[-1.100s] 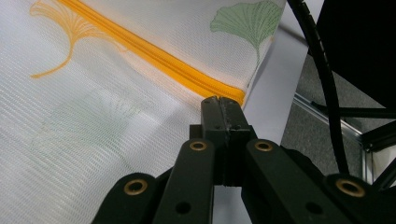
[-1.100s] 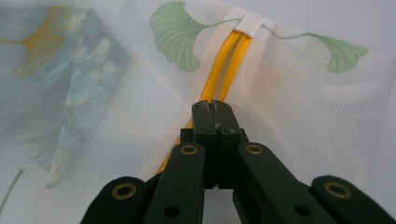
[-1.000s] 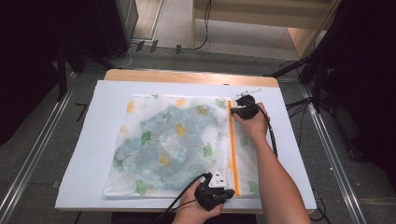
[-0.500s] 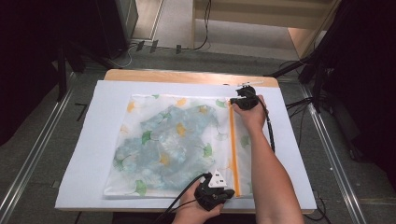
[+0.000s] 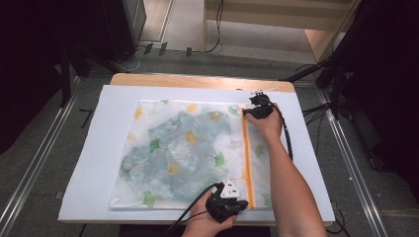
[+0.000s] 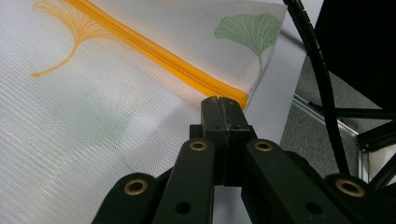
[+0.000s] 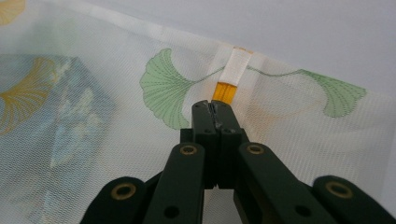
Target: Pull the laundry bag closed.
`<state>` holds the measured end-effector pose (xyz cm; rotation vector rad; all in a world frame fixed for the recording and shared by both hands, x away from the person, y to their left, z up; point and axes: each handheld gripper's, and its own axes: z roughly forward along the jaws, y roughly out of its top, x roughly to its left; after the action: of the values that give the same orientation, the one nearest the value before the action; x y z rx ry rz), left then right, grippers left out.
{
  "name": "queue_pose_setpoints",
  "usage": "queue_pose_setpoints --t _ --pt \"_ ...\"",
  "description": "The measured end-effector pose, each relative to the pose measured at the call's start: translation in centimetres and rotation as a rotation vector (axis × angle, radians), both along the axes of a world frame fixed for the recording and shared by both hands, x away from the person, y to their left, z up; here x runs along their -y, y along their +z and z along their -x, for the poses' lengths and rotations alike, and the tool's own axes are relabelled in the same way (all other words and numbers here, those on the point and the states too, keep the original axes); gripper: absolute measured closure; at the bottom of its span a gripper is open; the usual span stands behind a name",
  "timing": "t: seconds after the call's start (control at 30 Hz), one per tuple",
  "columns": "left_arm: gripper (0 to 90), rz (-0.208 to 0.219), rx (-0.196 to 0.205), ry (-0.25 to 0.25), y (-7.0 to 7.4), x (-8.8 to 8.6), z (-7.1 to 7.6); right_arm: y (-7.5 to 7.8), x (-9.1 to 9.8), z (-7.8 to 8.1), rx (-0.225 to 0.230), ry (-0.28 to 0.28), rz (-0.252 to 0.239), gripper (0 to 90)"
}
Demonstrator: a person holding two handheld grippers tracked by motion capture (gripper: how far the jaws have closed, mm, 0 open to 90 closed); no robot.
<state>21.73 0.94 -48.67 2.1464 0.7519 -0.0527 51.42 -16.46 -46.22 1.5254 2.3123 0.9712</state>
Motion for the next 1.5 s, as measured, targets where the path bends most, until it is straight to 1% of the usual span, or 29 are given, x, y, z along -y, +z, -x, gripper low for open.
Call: queue_pose_setpoints --t 0.07,0.17,0.23,0.3,0.37,0.4,0.43,0.47,0.53,0.6,0.63,0.67,0.8,0.87,0.97,1.03,1.1,1.17,1.2,1.27,1.33,1.37,1.43,1.47,1.5 --pt "90.0 -0.001 -0.004 0.0 0.0 0.0 0.0 -0.1 -0.2 0.1 -0.003 0.001 0.022 90.0" --pt "90.0 -0.002 -0.007 -0.002 0.0 0.0 -0.1 -0.1 -0.2 0.1 -0.022 0.006 0.037 89.6" --pt "90.0 -0.001 -0.014 -0.005 0.0 -0.1 -0.1 -0.2 -0.2 0.3 -0.023 0.021 0.038 90.0" --pt "90.0 -0.001 -0.015 -0.006 0.0 -0.1 -0.2 -0.2 -0.2 0.4 -0.009 0.031 0.054 90.0" --pt "90.0 0.0 -0.017 -0.003 0.0 0.0 -0.2 -0.1 -0.6 0.5 0.018 0.039 0.09 90.0" --pt "90.0 0.001 -0.022 -0.004 0.0 -0.1 -0.2 -0.1 -0.7 0.4 0.033 0.032 0.106 90.0" --pt "90.0 0.007 -0.025 0.001 0.0 -0.1 -0.2 -0.2 -0.7 0.3 0.041 0.022 0.106 90.0" --pt "90.0 0.006 -0.029 0.002 0.0 0.0 -0.3 -0.3 -0.6 0.2 0.047 0.006 0.095 90.0" --pt "90.0 0.01 -0.045 -0.001 0.0 -0.1 -0.4 -0.4 -0.6 0.1 0.058 -0.005 0.092 90.0" --pt "90.0 0.01 -0.037 0.001 0.0 -0.1 -0.3 -0.4 -0.7 -0.2 0.069 -0.011 0.099 90.0" --pt "90.0 0.005 -0.029 0.0 0.0 -0.1 -0.3 -0.5 -0.7 -0.4 0.07 -0.016 0.097 90.0" --pt "90.0 0.008 -0.028 0.002 0.0 -0.1 -0.2 -0.5 -0.7 -0.5 0.073 -0.02 0.096 90.0" --pt "90.0 0.008 -0.033 0.0 0.0 -0.1 -0.3 -0.5 -0.8 -1.0 0.073 -0.038 0.082 90.0" --pt "90.0 0.009 -0.034 0.001 0.0 -0.1 -0.3 -0.6 -0.7 -1.1 0.082 -0.045 0.08 90.0" --pt "90.0 0.012 -0.037 0.001 0.0 -0.1 -0.4 -0.7 -0.6 -1.1 0.067 -0.066 0.051 90.0" --pt "90.0 0.012 -0.04 -0.002 0.0 -0.1 -0.4 -0.7 -0.6 -0.8 0.068 -0.056 0.039 90.0" --pt "90.0 0.012 -0.035 -0.001 0.0 -0.2 -0.3 -0.7 -0.5 -0.3 0.077 -0.062 0.04 83.0" --pt "90.0 0.015 -0.033 -0.004 0.0 -0.2 -0.3 -0.8 -0.1 0.4 0.072 -0.063 -0.017 73.7" --pt "90.0 0.023 -0.036 -0.006 -0.1 -0.3 -0.4 -0.8 0.1 0.9 0.072 -0.063 -0.037 69.6" --pt "90.0 0.026 -0.043 -0.009 -0.1 -0.3 -0.4 -1.0 0.6 1.8 0.085 -0.055 -0.05 60.7" --pt "90.0 0.023 -0.031 -0.017 0.0 -0.3 -0.2 -1.1 1.2 2.9 0.098 -0.056 -0.073 53.4" --pt "90.0 0.026 -0.025 -0.023 0.0 -0.3 -0.2 -1.0 1.6 3.7 0.11 -0.054 -0.097 47.9" --pt "89.6 0.03 -0.022 -0.03 0.0 -0.2 -0.1 -0.9 2.0 4.8 0.13 -0.05 -0.13 42.4" --pt "79.6 0.033 -0.023 -0.035 0.1 -0.2 -0.2 -0.9 2.1 5.4 0.134 -0.048 -0.139 38.4" --pt "76.8 0.039 -0.02 -0.039 0.1 -0.2 -0.1 -0.9 2.2 6.0 0.14 -0.048 -0.134 33.4"
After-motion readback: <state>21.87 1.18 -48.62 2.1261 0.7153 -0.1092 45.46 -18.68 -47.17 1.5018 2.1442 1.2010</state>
